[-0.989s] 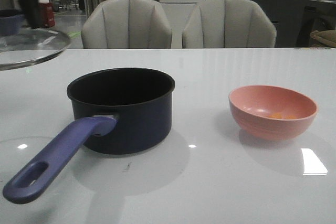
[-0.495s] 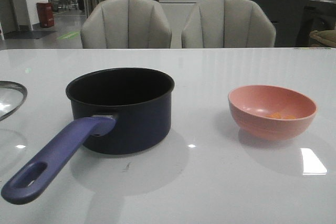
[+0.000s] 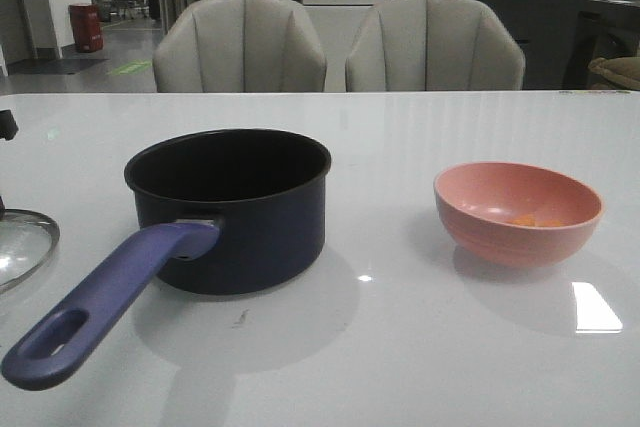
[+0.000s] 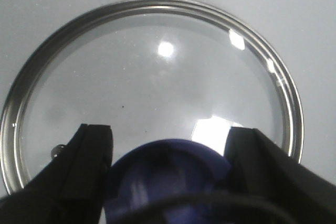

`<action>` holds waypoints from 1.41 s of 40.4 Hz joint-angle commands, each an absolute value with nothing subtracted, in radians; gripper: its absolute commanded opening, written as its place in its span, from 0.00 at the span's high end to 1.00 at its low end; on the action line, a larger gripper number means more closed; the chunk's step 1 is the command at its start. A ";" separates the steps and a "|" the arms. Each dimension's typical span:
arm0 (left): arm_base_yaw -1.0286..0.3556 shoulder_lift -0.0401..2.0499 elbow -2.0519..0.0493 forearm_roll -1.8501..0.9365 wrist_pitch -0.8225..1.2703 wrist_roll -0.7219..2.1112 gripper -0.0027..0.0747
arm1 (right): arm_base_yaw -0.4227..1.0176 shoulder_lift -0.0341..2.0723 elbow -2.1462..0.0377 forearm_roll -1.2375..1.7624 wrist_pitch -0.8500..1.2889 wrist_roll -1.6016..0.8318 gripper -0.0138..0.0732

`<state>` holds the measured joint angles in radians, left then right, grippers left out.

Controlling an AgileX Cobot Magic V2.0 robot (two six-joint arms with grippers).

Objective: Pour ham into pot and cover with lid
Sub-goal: 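Lower the glass lid onto the table beside the saucepan, release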

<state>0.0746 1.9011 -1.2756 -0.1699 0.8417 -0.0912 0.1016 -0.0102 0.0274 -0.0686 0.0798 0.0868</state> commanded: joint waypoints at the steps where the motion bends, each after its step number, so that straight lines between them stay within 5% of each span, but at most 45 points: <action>1: 0.076 1.857 -1.300 -0.184 0.822 -0.088 0.50 | 0.101 -0.031 0.021 -0.083 0.000 0.081 0.66; 5: 0.076 1.857 -1.300 -0.174 0.835 -0.088 0.34 | 0.101 -0.031 0.021 -0.083 0.000 0.081 0.66; 10: 0.076 1.857 -1.304 -0.167 0.856 -0.088 0.25 | 0.101 -0.031 0.021 -0.083 0.000 0.081 0.66; 37: -0.001 1.566 -1.288 -0.137 0.869 0.023 0.25 | 0.101 -0.031 0.021 -0.083 0.000 0.081 0.66; 57: -0.063 0.994 -0.907 -0.075 0.466 0.023 0.25 | 0.101 -0.031 0.021 -0.083 0.000 0.081 0.66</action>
<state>-0.0302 1.1083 -0.9319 -0.0937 0.6028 0.0240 0.1016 -0.0102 0.0274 -0.0686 0.0798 0.0883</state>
